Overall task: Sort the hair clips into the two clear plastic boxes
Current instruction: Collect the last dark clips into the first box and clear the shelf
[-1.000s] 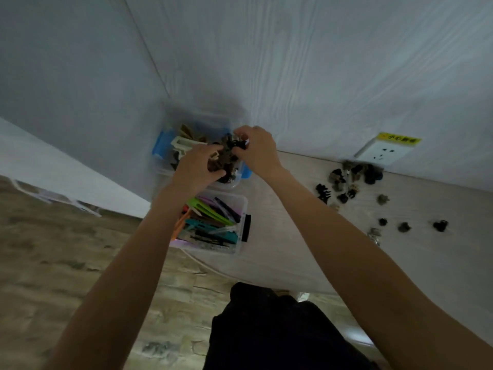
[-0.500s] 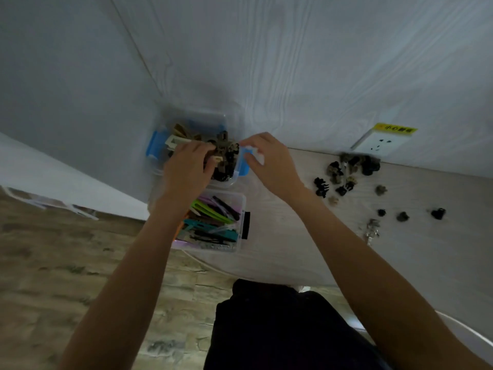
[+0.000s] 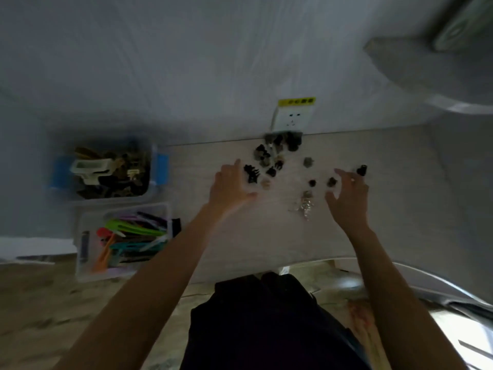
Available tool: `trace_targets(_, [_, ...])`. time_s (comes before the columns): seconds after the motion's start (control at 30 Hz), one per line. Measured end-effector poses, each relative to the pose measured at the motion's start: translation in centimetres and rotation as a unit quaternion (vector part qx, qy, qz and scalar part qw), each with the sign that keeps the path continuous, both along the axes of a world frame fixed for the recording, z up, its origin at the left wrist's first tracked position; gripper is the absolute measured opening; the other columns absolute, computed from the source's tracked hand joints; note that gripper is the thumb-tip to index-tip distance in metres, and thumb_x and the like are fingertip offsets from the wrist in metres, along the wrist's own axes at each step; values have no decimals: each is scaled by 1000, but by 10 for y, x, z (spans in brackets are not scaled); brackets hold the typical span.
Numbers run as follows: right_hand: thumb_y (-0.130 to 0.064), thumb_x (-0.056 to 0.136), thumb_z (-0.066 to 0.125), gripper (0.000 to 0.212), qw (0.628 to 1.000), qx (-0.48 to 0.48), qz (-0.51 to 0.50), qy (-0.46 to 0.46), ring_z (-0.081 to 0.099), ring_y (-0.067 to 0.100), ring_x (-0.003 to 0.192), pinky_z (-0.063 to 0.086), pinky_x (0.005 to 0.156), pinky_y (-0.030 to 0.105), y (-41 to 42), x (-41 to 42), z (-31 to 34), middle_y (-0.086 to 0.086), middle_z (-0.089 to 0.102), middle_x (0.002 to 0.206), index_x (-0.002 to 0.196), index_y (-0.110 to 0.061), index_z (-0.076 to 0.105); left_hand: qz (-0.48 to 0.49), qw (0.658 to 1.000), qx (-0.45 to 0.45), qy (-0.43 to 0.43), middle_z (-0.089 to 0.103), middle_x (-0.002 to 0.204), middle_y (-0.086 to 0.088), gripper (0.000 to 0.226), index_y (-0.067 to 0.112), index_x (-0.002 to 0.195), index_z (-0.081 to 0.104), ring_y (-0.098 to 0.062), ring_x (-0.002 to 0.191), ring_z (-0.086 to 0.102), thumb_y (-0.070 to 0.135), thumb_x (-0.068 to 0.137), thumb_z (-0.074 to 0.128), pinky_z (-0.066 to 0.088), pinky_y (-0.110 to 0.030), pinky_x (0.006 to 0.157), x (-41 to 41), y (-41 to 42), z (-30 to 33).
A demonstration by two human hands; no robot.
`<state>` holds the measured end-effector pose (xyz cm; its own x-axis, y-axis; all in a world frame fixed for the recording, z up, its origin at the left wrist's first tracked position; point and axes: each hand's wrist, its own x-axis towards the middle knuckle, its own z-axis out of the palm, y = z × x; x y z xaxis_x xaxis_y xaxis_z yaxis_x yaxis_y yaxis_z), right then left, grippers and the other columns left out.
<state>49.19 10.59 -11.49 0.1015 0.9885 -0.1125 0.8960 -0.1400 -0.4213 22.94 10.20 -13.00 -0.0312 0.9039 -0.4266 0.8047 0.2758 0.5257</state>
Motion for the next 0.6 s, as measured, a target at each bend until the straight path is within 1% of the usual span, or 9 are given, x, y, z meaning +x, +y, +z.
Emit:
trace_targets(0.03, [-11, 81, 60, 57, 999, -25, -19, -24, 37, 42, 122, 30, 98, 41, 8, 12, -4, 23, 36, 138, 135, -11, 40, 9, 1000, -12, 1, 18, 149, -13, 101, 19, 147, 9, -32, 135, 23, 45, 73, 72, 33, -41, 105, 6, 3, -6])
trace_targets(0.1, [-10, 81, 62, 69, 995, -71, -46, -48, 26, 41, 129, 29, 102, 45, 27, 33, -7, 20, 22, 147, 141, -13, 28, 16, 1000, -1, 3, 19, 147, -14, 106, 18, 147, 8, -32, 134, 24, 46, 70, 75, 34, -41, 104, 20, 9, -15])
trace_targets(0.17, [-11, 81, 64, 76, 992, -114, -48, -37, 19, 40, 134, 28, 105, 47, 44, 47, -13, 18, 15, 150, 144, -15, 21, 21, 1000, 16, -3, 24, 142, -13, 103, 20, 146, 15, -30, 129, 30, 45, 67, 77, 38, -40, 101, 28, 13, -19])
trace_targets(0.2, [-12, 80, 65, 80, 990, -136, -39, -28, 18, 39, 135, 25, 107, 46, 52, 54, -16, 19, 16, 150, 145, -14, 19, 21, 999, 24, -13, 27, 139, -12, 100, 20, 144, 20, -30, 127, 34, 43, 67, 78, 39, -38, 99, 33, 14, -21])
trace_targets(0.3, [-13, 76, 69, 82, 986, -167, -2, -3, 27, 36, 131, 18, 109, 38, 61, 57, -22, 23, 31, 142, 144, -10, 22, 16, 998, 51, -40, 32, 135, -11, 90, 19, 140, 31, -26, 122, 41, 36, 66, 80, 40, -34, 98, 44, 11, -24])
trace_targets(0.37, [-7, 76, 68, 73, 989, -140, 10, 40, 36, 37, 124, 23, 107, 37, 57, 46, -21, 25, 38, 132, 139, -6, 32, 16, 997, 66, -45, 34, 133, -12, 87, 17, 139, 33, -26, 121, 43, 31, 66, 80, 40, -33, 99, 49, 10, -24])
trace_targets(0.43, [-1, 73, 68, 69, 991, -105, 24, 85, 43, 40, 117, 33, 105, 39, 52, 32, -23, 26, 39, 128, 136, -4, 38, 20, 995, 83, -51, 35, 132, -14, 84, 15, 138, 35, -27, 120, 44, 26, 68, 78, 37, -31, 99, 55, 12, -23])
trace_targets(0.53, [-5, 70, 74, 83, 983, -120, 47, 132, 46, 33, 115, 37, 100, 36, 56, 13, -26, 23, 35, 129, 140, -9, 32, 32, 993, 95, -54, 37, 131, -14, 73, 14, 137, 37, -26, 117, 48, 23, 74, 73, 37, -26, 94, 63, 18, -20])
trace_targets(0.6, [-8, 70, 76, 90, 978, -144, 72, 131, 46, 30, 113, 38, 98, 34, 68, 0, -25, 22, 32, 131, 144, -13, 24, 46, 993, 86, -61, 37, 132, -13, 71, 14, 136, 37, -27, 117, 49, 23, 75, 72, 38, -28, 95, 68, 23, -18])
